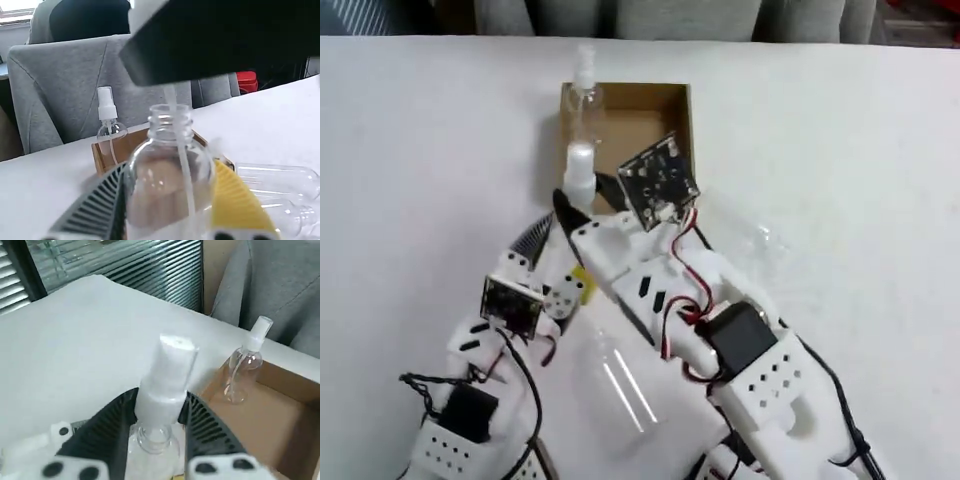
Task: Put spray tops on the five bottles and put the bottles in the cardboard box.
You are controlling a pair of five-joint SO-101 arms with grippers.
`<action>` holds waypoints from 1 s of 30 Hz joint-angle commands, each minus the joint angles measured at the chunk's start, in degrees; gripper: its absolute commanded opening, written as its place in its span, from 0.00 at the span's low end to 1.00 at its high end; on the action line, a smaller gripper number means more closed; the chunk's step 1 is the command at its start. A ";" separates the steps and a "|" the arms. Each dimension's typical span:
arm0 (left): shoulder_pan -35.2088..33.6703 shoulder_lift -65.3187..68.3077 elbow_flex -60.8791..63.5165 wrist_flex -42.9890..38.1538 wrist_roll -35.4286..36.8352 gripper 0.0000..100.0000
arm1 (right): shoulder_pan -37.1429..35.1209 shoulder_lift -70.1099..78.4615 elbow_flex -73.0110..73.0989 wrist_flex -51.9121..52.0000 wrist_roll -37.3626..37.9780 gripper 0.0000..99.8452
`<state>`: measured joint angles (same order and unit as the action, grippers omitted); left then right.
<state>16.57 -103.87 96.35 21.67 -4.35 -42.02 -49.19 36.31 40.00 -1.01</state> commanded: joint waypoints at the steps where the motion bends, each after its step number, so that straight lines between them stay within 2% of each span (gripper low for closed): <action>1: -0.13 -1.01 -0.26 -1.85 0.26 0.02 | -1.27 -1.27 -1.05 3.21 -1.05 0.09; 5: -0.13 -1.01 -0.26 -1.85 0.26 0.02 | -2.07 -1.36 -1.23 6.02 -1.23 0.21; 9: -0.13 -1.01 -0.26 -1.85 0.26 0.02 | -2.15 -1.36 -6.07 9.27 -1.23 0.20; 19: -0.13 -1.01 -0.26 -1.85 0.26 0.02 | -1.89 -1.36 -28.40 27.12 -1.05 0.20; 21: -0.13 -1.01 -0.26 -1.85 0.26 0.02 | -1.71 -1.36 -30.24 28.97 -1.05 0.17; 25: -0.13 -1.01 -0.26 -1.85 0.26 0.02 | 1.45 -1.01 -29.71 29.85 -1.05 0.00; 27: -0.13 -1.01 -0.26 -1.85 0.26 0.02 | 4.26 -0.84 -28.31 29.85 -1.05 0.05; 30: -0.13 -1.01 -0.26 -1.85 0.26 0.02 | 8.66 -0.75 -24.70 29.49 -1.05 0.02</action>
<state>16.40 -103.87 96.35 21.67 -4.35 -37.27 -49.63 10.37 69.71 -1.71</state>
